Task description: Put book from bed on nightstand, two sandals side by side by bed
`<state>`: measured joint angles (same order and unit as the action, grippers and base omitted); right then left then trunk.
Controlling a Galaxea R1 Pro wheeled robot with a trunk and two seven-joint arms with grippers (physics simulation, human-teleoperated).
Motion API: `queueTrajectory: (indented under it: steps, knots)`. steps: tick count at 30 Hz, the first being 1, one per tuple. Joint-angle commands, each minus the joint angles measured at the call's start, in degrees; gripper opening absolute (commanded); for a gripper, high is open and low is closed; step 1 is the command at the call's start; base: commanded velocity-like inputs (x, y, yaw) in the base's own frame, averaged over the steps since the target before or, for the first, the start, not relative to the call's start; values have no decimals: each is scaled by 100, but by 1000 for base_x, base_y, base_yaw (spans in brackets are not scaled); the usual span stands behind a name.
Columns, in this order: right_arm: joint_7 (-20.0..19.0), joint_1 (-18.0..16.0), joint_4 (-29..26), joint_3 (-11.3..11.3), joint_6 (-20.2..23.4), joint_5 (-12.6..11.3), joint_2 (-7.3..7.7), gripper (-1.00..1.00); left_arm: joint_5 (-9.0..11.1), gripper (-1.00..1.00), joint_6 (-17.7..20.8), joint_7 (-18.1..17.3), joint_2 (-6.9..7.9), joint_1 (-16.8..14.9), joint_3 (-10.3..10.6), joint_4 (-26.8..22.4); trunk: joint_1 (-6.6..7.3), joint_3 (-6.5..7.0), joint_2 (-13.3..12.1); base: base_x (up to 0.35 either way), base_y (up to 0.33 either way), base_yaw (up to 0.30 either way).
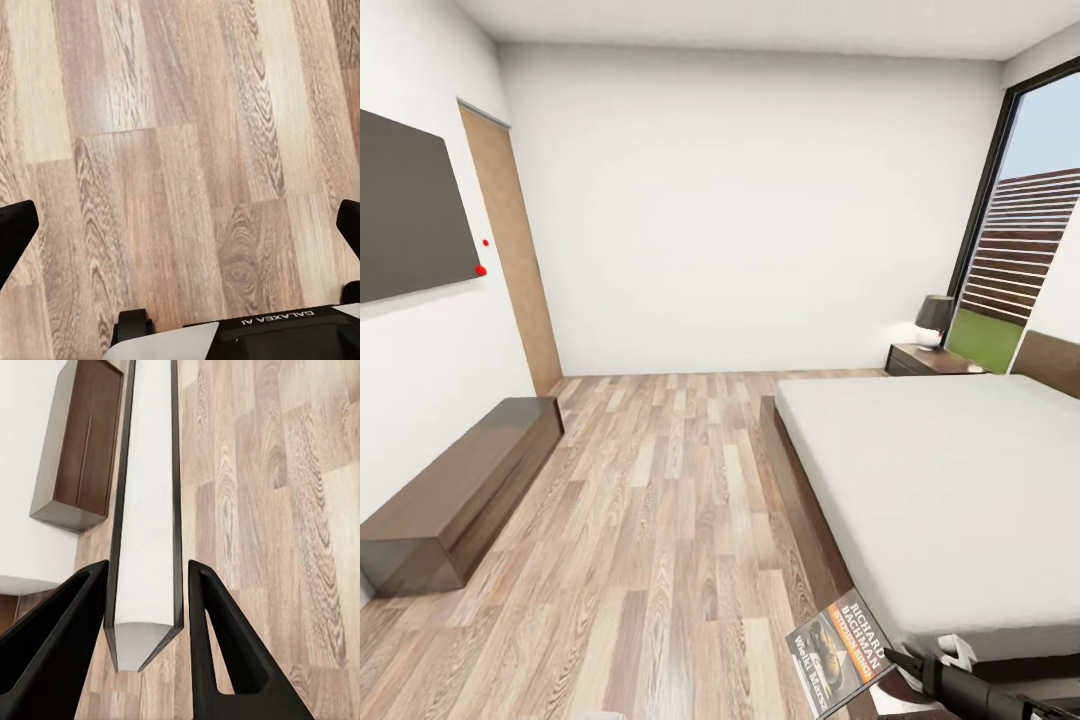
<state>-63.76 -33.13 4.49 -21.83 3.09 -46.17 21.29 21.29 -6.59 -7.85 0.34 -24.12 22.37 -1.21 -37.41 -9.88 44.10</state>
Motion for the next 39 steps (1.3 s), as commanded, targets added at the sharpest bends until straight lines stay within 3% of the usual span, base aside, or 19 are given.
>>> queueTrajectory:
  steps: [1, 17, 39]
  knots:
    - [-31, -9, 17, -41, 33, -59, -2, -100, 60, 100, -17, -24, 1, -5, 48, 6, -1, -9, 7, 0, 0, -4]
    - [-31, -9, 17, -41, 28, -59, -2, -100, 60, 100, -17, -24, 1, -5, 48, 6, -1, -11, 7, 0, 0, 0]
    - [-31, -9, 17, -41, 25, -59, -20, -100, 60, 100, -17, -24, 1, -5, 48, 6, -1, -146, 7, 0, 0, -27]
